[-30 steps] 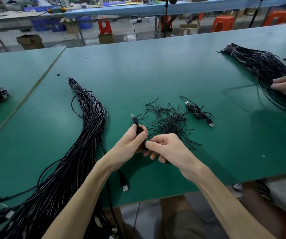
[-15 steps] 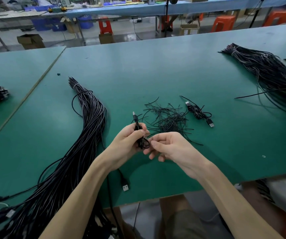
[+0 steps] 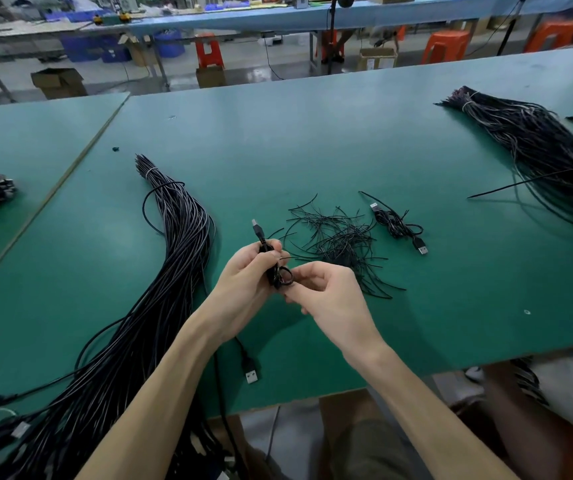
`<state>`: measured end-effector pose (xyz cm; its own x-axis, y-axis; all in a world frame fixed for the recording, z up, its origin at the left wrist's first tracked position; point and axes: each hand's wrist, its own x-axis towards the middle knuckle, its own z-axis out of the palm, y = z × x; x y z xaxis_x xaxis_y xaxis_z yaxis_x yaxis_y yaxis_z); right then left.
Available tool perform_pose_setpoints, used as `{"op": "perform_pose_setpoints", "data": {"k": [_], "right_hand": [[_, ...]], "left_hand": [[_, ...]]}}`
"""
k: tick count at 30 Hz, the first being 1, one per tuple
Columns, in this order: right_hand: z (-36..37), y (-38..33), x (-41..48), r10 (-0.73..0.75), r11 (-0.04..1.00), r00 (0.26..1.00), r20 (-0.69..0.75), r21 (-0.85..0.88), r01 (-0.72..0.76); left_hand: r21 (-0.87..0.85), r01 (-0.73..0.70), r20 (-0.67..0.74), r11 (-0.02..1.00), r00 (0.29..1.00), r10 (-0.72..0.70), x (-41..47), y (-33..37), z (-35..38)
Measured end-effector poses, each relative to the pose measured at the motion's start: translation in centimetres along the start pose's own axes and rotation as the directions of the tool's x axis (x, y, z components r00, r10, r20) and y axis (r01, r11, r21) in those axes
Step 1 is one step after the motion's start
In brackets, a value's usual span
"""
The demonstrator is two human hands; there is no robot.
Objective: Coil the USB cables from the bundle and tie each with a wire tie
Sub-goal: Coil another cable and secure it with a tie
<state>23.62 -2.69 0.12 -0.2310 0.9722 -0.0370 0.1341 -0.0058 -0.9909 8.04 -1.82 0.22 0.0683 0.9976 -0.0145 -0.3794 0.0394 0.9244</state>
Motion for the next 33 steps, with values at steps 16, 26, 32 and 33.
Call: {"op": "perform_pose_setpoints", "data": {"k": [16,26,32,33], "right_hand": [[-0.2,-0.8,0.2,-0.039,0.962,0.998,0.052,-0.27,0.051],[-0.3,-0.7,-0.2,-0.046,0.961,0.998,0.044,-0.269,0.056],[0.0,-0.6,-0.1,-0.02,0.943,1.0,-0.004,-0.334,0.017],[0.1,-0.5,-0.1,-0.015,0.941,1.0,-0.008,-0.339,0.011]], "left_hand": [[0.024,-0.013,0.101,1.0,0.995,0.011,0.0,0.2,-0.2],[0.053,-0.009,0.148,0.999,0.989,0.001,0.3,-0.2,-0.4],[0.14,-0.045,0.127,0.989,0.992,0.027,0.5,-0.6,-0.7],[0.17,-0.045,0.123,0.984,0.992,0.024,0.6,-0.7,-0.8]]}}
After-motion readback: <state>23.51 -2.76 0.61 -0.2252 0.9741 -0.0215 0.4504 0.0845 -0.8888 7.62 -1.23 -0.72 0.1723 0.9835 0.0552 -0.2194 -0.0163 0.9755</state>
